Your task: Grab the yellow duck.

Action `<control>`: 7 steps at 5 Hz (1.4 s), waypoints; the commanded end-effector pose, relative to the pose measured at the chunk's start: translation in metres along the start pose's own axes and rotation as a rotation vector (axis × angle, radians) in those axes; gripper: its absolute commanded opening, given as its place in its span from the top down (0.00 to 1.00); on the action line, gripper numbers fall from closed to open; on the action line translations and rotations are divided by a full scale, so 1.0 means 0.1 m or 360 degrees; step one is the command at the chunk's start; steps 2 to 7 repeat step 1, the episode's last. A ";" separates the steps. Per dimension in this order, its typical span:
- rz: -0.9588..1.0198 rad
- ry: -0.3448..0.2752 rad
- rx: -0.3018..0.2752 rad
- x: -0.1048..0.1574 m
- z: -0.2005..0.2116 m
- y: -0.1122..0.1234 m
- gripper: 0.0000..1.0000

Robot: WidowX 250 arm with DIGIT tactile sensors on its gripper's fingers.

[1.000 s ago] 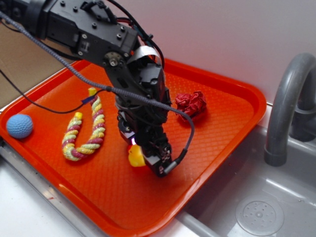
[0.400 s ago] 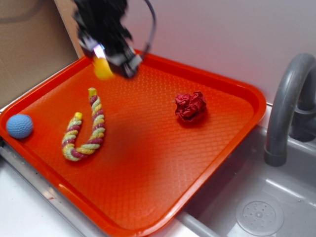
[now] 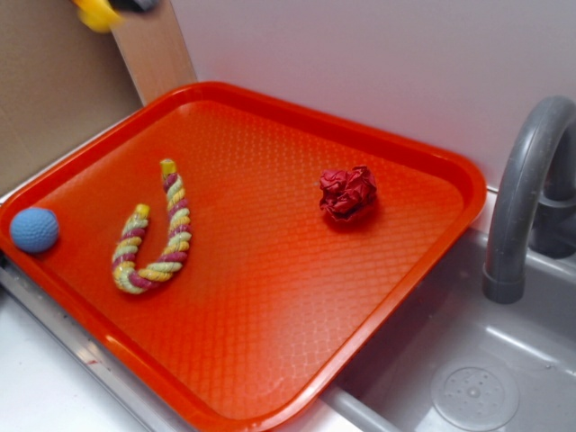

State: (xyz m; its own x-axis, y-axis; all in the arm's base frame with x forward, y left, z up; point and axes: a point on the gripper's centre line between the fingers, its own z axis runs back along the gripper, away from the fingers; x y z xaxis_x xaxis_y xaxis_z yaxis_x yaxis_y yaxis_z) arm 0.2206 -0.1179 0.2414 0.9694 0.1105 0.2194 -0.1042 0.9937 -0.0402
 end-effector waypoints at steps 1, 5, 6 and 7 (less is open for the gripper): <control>0.0028 -0.0071 -0.0026 -0.08 0.17 0.20 1.00; 0.0028 -0.0071 -0.0026 -0.08 0.17 0.20 1.00; 0.0028 -0.0071 -0.0026 -0.08 0.17 0.20 1.00; 0.0028 -0.0071 -0.0026 -0.08 0.17 0.20 1.00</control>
